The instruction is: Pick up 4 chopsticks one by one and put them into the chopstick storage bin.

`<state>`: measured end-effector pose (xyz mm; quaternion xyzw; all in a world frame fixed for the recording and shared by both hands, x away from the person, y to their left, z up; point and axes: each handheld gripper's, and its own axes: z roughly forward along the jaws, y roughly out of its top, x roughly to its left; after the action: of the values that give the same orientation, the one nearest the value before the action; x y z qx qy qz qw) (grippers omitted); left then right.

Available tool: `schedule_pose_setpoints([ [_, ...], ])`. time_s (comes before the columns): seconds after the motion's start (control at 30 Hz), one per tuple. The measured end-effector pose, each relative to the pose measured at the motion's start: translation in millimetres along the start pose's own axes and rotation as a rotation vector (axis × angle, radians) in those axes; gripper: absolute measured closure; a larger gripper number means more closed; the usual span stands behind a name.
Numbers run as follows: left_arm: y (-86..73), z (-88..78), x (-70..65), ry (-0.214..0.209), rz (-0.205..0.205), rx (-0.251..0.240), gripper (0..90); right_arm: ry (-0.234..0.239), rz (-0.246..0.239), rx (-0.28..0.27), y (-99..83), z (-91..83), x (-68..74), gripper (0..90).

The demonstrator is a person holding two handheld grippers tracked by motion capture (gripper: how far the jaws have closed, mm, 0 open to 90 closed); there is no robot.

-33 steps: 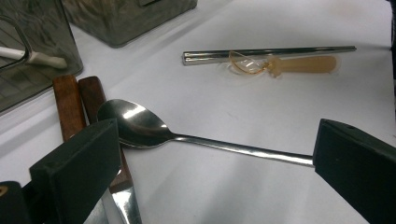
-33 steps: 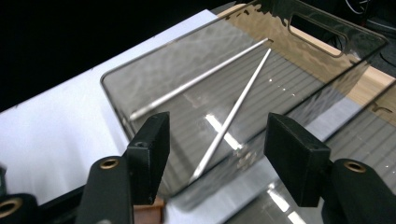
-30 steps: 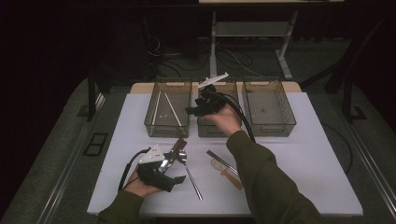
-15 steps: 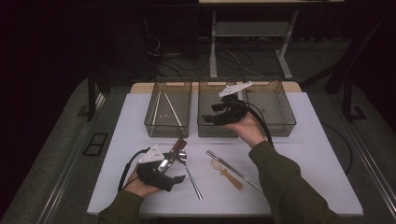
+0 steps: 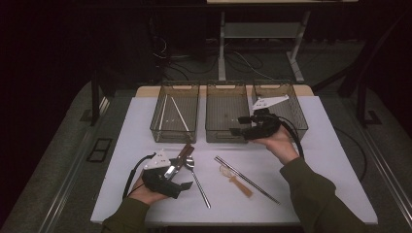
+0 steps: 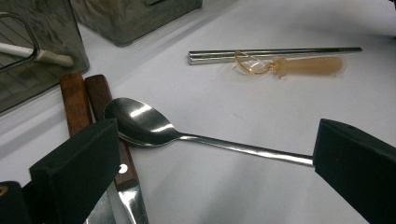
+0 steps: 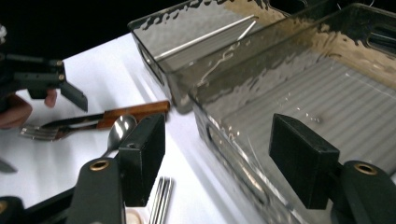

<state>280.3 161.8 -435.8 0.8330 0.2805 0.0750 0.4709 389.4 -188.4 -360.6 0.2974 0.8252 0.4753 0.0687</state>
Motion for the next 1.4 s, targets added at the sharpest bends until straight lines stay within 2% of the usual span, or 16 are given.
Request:
schedule_pose_setpoints([
  [0.4,-0.2,-3.8,-4.5,0.024,0.009,0.003,0.0,-0.004,0.006,0.014,-45.7,-37.5,5.9,35.8],
  [0.73,0.2,-3.8,-3.5,0.024,0.009,0.000,0.0,-0.006,0.005,0.029,-74.5,-55.7,11.8,38.0],
  [0.97,0.0,-3.1,-3.4,0.021,0.011,0.006,0.0,0.001,-0.004,0.080,-92.8,-60.4,21.7,46.6],
  [1.17,0.2,-3.8,-3.8,0.024,0.011,0.004,0.0,0.033,-0.020,0.166,-106.6,-58.3,33.4,62.1],
  [1.4,0.0,-3.7,-3.8,0.026,0.010,0.005,0.0,0.062,-0.058,0.261,-121.0,-59.0,49.1,72.2],
])
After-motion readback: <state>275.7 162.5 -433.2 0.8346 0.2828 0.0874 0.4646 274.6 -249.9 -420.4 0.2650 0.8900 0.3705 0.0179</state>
